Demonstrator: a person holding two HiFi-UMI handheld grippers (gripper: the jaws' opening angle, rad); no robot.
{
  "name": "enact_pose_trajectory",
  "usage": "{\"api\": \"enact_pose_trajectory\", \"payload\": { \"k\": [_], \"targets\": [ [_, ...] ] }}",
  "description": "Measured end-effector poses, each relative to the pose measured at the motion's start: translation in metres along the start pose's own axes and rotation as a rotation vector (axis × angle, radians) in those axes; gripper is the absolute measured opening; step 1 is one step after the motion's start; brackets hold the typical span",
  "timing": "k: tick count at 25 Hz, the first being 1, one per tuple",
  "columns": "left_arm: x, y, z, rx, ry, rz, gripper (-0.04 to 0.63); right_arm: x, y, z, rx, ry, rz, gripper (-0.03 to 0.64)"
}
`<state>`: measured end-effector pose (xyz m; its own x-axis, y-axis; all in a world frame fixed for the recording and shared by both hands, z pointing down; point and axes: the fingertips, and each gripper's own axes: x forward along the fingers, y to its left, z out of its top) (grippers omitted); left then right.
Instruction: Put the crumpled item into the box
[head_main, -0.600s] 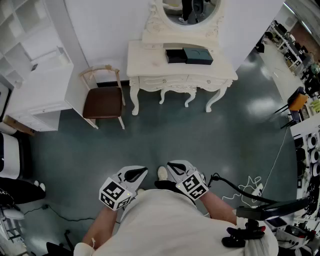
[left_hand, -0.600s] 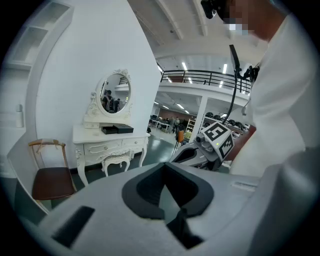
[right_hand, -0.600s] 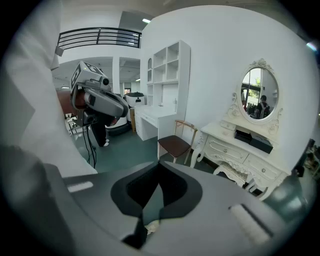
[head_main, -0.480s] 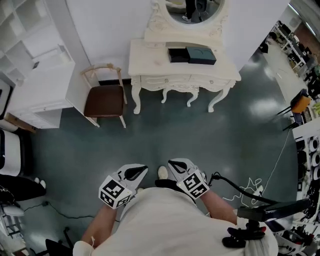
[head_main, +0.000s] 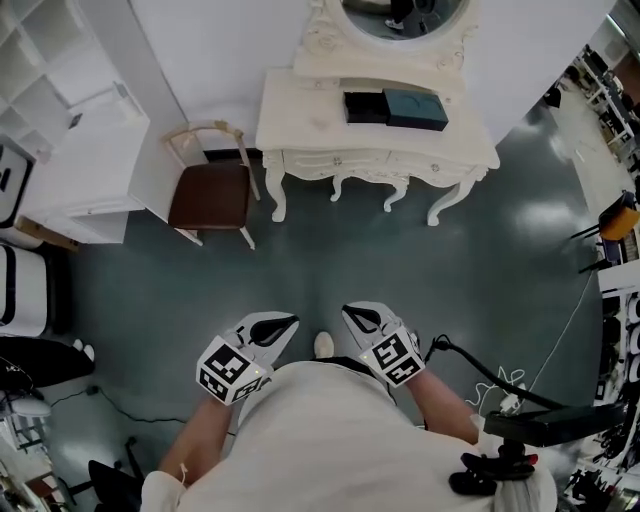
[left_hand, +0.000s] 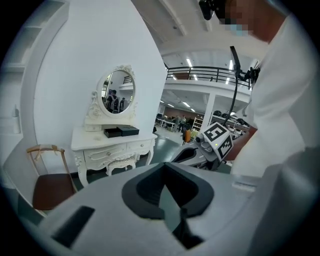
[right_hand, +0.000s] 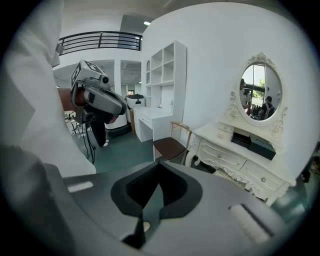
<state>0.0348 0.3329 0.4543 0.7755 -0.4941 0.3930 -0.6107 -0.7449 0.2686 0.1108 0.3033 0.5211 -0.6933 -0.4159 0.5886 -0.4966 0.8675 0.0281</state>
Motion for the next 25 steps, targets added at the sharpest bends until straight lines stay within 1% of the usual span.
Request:
{"api": "enact_pose_trajectory", "payload": {
  "k": [5, 8, 9, 10, 11, 13, 17, 21, 25],
  "targets": [
    [0.036, 0.021, 0.018, -0.011, -0.011, 0.015, -0.001, 0.013, -0.042, -0.01, 0.017, -0.007, 0.008, 0.002],
    [0.051, 0.031, 0.026, -0.013, 0.003, 0.008, -0.001, 0.021, -0.066, -0.008, 0.037, -0.017, -0.005, 0.003],
    [0.055, 0.039, 0.028, -0.013, 0.009, 0.01, 0.0, 0.027, -0.075, -0.006, 0.043, -0.02, -0.008, 0.013],
    [0.059, 0.048, 0.031, -0.015, 0.014, 0.011, 0.0, 0.034, -0.084, -0.004, 0.049, -0.022, -0.011, 0.046],
    [0.063, 0.058, 0.032, -0.019, 0.018, 0.01, 0.0, 0.043, -0.092, -0.002, 0.054, -0.021, -0.014, 0.058],
    [0.068, 0.078, 0.036, -0.021, 0.02, -0.002, 0.0, 0.061, -0.109, 0.001, 0.057, -0.013, -0.026, 0.061],
    [0.081, 0.134, 0.051, -0.011, 0.01, -0.035, 0.0, 0.103, -0.156, 0.02, 0.047, 0.007, -0.077, 0.072],
    [0.089, 0.197, 0.084, 0.001, -0.002, -0.079, 0.0, 0.148, -0.211, 0.053, 0.038, 0.039, -0.145, 0.078],
    [0.09, 0.26, 0.118, 0.042, -0.009, -0.117, 0.0, 0.199, -0.274, 0.084, 0.006, 0.077, -0.212, 0.097]
  ]
}}
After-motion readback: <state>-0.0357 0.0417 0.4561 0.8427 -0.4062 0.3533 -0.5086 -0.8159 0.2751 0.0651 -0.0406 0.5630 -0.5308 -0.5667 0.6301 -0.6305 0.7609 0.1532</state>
